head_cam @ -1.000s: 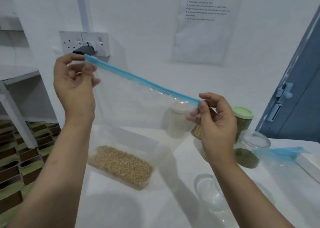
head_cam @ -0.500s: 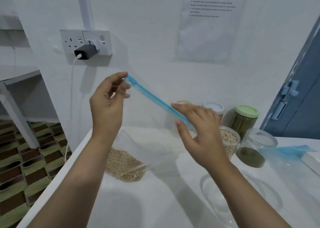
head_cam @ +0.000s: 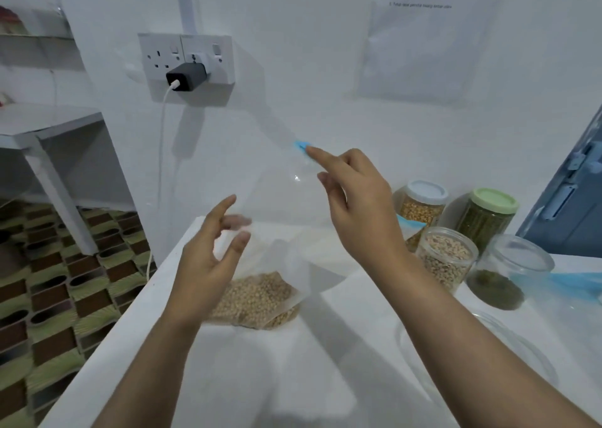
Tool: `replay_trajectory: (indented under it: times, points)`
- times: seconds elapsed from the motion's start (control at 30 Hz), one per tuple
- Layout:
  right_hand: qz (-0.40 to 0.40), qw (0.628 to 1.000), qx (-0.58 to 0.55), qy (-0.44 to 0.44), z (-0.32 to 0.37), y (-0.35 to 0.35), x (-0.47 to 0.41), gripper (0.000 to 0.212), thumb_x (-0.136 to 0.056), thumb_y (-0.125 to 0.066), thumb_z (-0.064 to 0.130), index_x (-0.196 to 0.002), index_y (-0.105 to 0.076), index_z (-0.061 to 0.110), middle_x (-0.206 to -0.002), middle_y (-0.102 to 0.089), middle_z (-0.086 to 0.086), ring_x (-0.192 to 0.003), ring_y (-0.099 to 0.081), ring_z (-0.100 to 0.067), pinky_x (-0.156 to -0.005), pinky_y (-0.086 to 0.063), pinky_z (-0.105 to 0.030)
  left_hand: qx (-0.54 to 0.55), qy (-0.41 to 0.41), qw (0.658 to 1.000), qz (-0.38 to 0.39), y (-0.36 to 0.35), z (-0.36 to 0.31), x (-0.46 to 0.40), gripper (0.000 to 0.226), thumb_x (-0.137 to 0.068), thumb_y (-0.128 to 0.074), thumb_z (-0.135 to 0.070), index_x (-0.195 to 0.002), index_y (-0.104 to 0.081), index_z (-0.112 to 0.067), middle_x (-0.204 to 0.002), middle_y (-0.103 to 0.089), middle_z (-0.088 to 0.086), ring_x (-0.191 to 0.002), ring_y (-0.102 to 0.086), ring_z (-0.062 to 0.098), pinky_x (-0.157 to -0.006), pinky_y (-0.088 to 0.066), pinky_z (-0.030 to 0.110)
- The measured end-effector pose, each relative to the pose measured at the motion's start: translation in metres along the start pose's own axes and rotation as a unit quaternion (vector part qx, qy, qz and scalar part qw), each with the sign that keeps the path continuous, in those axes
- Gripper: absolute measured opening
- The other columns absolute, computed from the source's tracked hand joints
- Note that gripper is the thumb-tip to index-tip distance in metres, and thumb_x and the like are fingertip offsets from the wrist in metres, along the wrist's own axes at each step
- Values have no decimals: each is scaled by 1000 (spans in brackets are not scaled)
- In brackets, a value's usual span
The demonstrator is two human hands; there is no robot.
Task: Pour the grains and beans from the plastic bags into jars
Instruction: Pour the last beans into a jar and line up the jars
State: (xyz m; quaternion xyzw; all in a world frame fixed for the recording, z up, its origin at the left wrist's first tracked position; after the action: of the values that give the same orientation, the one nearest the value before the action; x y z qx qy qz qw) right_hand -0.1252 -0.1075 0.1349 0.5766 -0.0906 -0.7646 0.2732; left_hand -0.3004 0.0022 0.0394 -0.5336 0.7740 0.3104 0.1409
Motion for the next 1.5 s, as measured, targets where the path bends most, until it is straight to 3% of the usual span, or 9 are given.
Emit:
replay_trajectory:
  times: [0.23, 0.43, 0.7, 0.83, 0.93, 1.07, 1.2, 1.3, 1.5]
  points:
    - [-9, 1000, 15, 18, 8, 4, -1, 39, -96, -55, 4, -133, -63, 12, -89, -44, 4, -77, -42, -10, -67, -30, -12, 88, 55, 990, -100, 16, 43, 21, 48, -99, -56, -9, -110, -63, -55, -87, -69, -9, -91, -66, 11, -97, -50, 35]
    - [-78, 997, 20, 19, 12, 36, -8, 38, -98, -55, 3, -136, -61, 9, -91, -45, 1, -75, -37, -1, -71, -33, -4, 129, -7, 990, -49, 30, 15, -36, 49, -97, -56, 2, -122, -60, -41, -87, -71, -1, -90, -65, 19, -92, -53, 30]
    - [-101, 994, 5, -29, -1, 48, 33, 39, -98, -56, 2, -137, -58, 5, -93, -46, -1, -75, -41, -3, -73, -34, -6, 46, -19, 998, 34, 13, 14, -45, 43, -99, -56, -7, -126, -57, -41, -91, -73, -8, -94, -67, 11, -91, -49, 23]
    - [-103, 995, 7, -7, 6, 50, 48, 39, -97, -56, -1, -135, -57, 2, -92, -47, -3, -80, -44, -11, -77, -33, -8, -6, 26, 1000, -1, 12, 45, -16, 34, -97, -56, -34, -131, -54, -41, -110, -69, -18, -116, -56, -3, -96, -38, 16]
    - [-107, 994, 7, 15, 12, 56, 55, 39, -97, -55, -2, -136, -55, 1, -92, -48, -3, -79, -43, -10, -76, -34, -7, -32, 80, 995, -52, 17, 76, 10, 45, -97, -52, -41, -140, -48, -34, -129, -59, -18, -127, -46, 1, -97, -34, 7]
    - [-107, 993, 3, 57, 20, 57, 62, 39, -97, -52, 1, -136, -49, 4, -96, -45, 1, -79, -44, -13, -78, -35, -11, 21, 196, 976, -89, 14, 108, 23, 65, -91, -53, -50, -150, -34, -30, -148, -37, -8, -130, -38, 7, -110, -32, 32]
    - [-105, 992, 1, 64, 22, 59, 64, 40, -97, -52, 1, -137, -47, 3, -95, -46, 0, -79, -44, -14, -76, -37, -13, 100, 226, 964, -97, 5, 105, 20, 71, -91, -53, -48, -153, -26, -29, -131, -46, -6, -123, -44, 7, -109, -31, 31]
    - [-104, 993, 4, 57, 20, 60, 65, 41, -97, -52, 1, -138, -46, 2, -95, -45, 0, -79, -45, -15, -75, -38, -15, 110, 205, 965, -119, 7, 102, 15, 64, -94, -59, -39, -150, -32, -30, -125, -50, -7, -104, -52, -9, -107, -35, 30]
    - [-120, 992, 11, 32, 9, 68, 72, 41, -97, -53, 3, -137, -48, 3, -102, -45, 4, -88, -43, -4, -85, -36, -8, 133, 162, 967, -146, 13, 95, 0, 64, -90, -70, -23, -145, -37, -32, -119, -54, 2, -106, -58, 11, -100, -48, 32]
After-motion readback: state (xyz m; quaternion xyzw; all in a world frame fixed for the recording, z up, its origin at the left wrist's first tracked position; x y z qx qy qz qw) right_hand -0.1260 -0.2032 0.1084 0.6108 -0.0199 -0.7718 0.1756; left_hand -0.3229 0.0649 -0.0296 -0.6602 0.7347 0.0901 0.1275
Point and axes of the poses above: each hand's wrist, its own x-axis away from the middle knuckle, its own y-axis out of the back of the hand, z = x × y, the point moved 8 cm from there along -x, towards the middle knuckle
